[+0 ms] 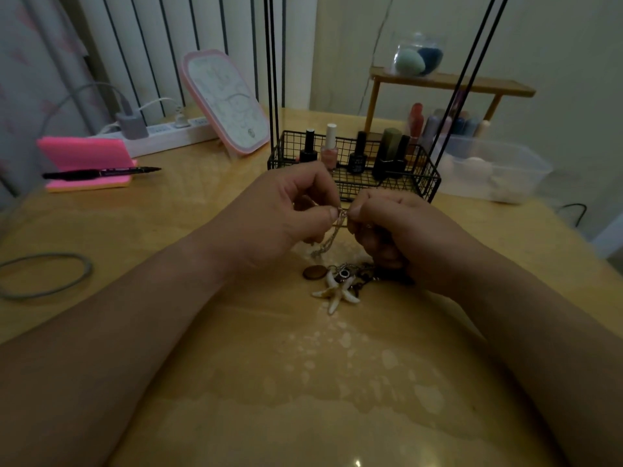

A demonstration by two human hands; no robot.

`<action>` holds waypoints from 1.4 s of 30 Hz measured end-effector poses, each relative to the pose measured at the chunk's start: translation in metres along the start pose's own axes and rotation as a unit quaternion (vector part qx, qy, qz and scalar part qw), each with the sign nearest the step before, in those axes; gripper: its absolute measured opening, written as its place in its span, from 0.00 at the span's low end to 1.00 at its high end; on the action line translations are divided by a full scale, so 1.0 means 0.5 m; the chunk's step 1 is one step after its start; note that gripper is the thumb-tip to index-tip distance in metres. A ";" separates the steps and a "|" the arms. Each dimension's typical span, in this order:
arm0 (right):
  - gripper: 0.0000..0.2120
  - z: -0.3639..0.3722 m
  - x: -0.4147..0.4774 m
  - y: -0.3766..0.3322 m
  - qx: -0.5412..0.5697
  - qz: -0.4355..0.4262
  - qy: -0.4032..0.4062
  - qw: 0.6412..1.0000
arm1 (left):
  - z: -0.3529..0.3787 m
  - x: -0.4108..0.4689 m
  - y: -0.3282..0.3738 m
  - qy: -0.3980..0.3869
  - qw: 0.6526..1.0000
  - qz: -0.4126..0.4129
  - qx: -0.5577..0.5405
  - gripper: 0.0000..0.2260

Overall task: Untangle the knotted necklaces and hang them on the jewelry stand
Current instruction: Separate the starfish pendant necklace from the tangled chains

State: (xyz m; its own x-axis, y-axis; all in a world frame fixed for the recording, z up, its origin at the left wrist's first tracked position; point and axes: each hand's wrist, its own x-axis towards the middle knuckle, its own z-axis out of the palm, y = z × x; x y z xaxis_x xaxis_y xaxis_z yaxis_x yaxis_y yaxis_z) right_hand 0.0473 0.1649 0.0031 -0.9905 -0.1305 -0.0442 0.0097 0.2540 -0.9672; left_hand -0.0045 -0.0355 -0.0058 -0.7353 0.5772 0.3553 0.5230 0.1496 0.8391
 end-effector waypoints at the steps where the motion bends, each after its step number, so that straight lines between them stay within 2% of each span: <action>1: 0.12 0.000 0.000 -0.001 0.004 0.001 -0.004 1.000 | 0.000 0.001 0.000 0.000 1.000 -0.004 -0.012 0.04; 6: 0.10 -0.002 -0.002 -0.004 0.003 -0.019 0.017 1.000 | -0.003 0.005 -0.001 0.019 0.998 -0.036 -0.056 0.04; 11: 0.03 0.000 -0.009 -0.004 -0.075 -0.084 0.034 0.993 | -0.002 0.006 -0.002 0.036 0.996 -0.050 -0.057 0.03; 15: 0.04 0.001 -0.010 -0.001 -0.100 -0.110 0.046 0.988 | -0.004 0.008 -0.006 0.026 0.997 -0.050 -0.054 0.03; 20: 0.05 0.000 -0.006 0.003 -0.091 -0.103 0.035 0.990 | -0.001 0.005 -0.007 -0.015 0.998 -0.052 -0.037 0.03; 27: 0.06 -0.002 -0.002 0.009 -0.167 -0.127 0.044 0.977 | 0.003 0.000 -0.003 -0.023 0.999 -0.023 0.018 0.02; 32: 0.06 0.001 -0.002 0.012 -0.161 -0.088 0.049 0.982 | 0.004 0.001 -0.003 0.003 0.999 0.000 0.039 0.04; 35: 0.07 0.001 -0.002 0.007 -0.114 -0.051 0.047 0.991 | 0.000 0.005 -0.005 0.023 1.000 -0.005 0.015 0.05; 38: 0.08 0.000 -0.003 0.003 -0.073 -0.030 0.041 0.996 | 0.000 0.005 -0.008 0.010 1.000 -0.020 -0.003 0.04; 42: 0.09 0.004 -0.005 0.000 -0.063 -0.028 0.027 0.997 | 0.004 0.011 -0.011 0.022 0.991 -0.066 -0.111 0.03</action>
State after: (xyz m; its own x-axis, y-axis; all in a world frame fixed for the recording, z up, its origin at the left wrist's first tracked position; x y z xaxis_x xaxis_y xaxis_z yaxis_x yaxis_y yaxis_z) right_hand 0.0500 0.1633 0.0029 -0.9950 -0.0963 0.0266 -0.0602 0.3658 -0.9287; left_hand -0.0104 -0.0315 -0.0094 -0.8117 0.5276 0.2505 0.3170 0.0378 0.9477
